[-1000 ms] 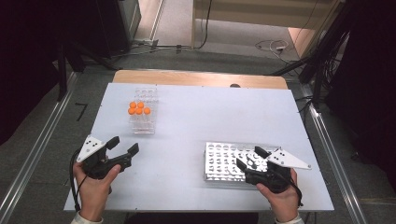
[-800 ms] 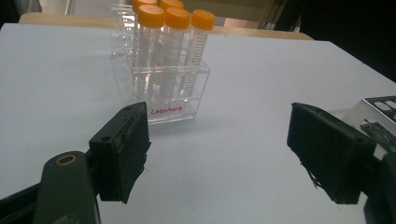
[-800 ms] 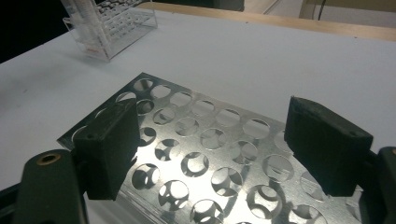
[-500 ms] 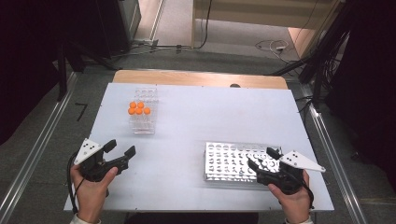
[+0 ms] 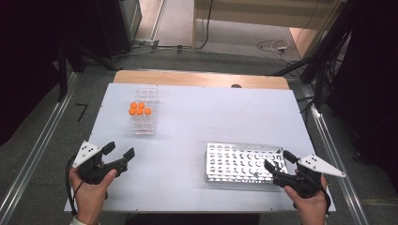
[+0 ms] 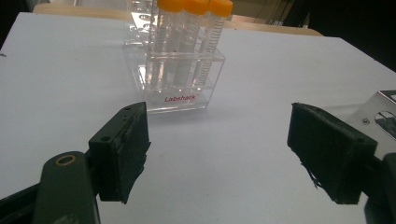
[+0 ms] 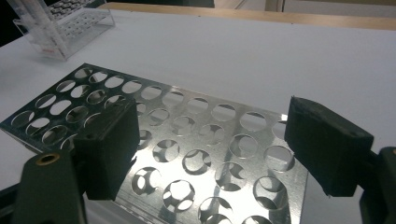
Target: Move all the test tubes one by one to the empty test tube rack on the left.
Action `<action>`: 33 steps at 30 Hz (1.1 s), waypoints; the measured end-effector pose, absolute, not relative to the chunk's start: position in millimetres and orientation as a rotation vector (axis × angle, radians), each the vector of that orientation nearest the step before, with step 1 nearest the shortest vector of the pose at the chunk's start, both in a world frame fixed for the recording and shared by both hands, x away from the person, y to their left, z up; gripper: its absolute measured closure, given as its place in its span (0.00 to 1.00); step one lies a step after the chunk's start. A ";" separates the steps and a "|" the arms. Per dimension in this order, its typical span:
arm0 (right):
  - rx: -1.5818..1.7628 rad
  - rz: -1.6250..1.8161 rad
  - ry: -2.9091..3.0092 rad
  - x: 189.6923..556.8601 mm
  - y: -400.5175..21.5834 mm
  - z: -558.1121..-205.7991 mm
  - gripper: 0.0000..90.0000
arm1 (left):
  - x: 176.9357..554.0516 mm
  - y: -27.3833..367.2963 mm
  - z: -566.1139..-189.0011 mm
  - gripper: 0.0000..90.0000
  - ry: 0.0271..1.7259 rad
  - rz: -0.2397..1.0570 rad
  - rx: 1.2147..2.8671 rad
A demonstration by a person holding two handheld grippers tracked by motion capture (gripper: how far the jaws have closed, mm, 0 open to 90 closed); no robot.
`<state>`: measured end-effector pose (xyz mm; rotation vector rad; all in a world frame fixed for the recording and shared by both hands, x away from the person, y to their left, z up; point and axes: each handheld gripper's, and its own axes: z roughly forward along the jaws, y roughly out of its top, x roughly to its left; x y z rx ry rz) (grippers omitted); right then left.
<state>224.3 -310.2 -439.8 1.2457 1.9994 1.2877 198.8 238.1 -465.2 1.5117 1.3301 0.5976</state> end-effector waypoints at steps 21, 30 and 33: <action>1.362 1.227 1.893 222.7 -357.0 -447.1 0.19 | 196.0 244.9 -469.7 0.23 1.356 0.612 1.517; 1.422 1.172 1.864 224.9 -373.2 -456.4 0.19 | 196.1 247.9 -474.4 0.23 1.381 0.620 1.532; 1.440 1.161 1.855 226.1 -378.0 -458.8 0.19 | 196.3 248.6 -475.7 0.23 1.390 0.621 1.541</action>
